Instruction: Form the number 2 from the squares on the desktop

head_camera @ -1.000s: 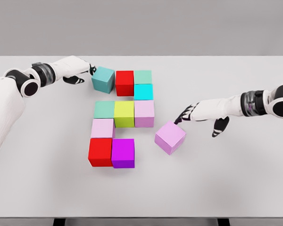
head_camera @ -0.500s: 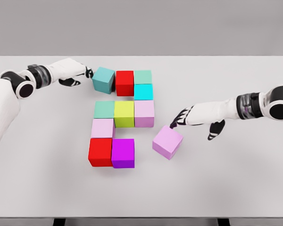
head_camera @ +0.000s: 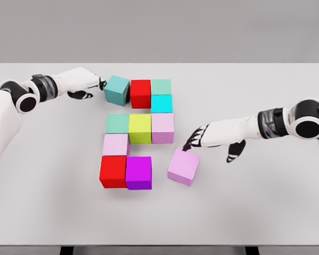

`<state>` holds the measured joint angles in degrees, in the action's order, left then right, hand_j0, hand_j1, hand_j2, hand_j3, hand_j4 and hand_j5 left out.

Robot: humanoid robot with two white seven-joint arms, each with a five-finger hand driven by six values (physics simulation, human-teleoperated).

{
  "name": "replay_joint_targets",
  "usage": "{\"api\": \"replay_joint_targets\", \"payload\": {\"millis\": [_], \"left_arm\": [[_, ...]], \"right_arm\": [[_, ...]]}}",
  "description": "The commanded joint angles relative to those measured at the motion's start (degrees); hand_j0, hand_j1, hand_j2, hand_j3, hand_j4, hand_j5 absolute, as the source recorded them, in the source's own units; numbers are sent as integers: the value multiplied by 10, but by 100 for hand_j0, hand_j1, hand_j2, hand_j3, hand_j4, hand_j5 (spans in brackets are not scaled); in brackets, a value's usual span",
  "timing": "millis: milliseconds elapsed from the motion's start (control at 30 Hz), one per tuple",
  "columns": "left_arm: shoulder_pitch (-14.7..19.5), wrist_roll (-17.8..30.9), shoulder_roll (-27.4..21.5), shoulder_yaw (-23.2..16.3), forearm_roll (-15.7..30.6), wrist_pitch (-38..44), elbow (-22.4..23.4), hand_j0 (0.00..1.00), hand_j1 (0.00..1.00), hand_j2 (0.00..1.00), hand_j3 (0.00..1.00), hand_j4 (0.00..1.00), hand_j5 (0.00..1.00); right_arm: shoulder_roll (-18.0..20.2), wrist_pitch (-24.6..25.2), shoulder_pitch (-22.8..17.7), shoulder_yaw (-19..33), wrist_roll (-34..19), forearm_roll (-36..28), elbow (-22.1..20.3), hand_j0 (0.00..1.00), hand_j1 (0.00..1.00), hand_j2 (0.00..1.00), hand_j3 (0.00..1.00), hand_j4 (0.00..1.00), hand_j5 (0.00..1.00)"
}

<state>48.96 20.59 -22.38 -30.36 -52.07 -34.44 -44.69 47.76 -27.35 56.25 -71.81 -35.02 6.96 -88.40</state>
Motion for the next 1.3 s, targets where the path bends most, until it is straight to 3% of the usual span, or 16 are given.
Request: {"api": "replay_joint_targets", "payload": {"millis": [0, 1267], "left_arm": [[0, 0, 0, 0, 3, -6, -2, 62, 62, 62, 62, 62, 62], [-12, 0, -24, -1, 28, -6, -39, 61, 61, 61, 61, 61, 61]], "right_arm": [[-2, 1, 0, -1, 0, -3, -5, 100, 100, 100, 100, 100, 100], [-17, 0, 0, -7, 0, -3, -7, 100, 100, 100, 100, 100, 100]]}}
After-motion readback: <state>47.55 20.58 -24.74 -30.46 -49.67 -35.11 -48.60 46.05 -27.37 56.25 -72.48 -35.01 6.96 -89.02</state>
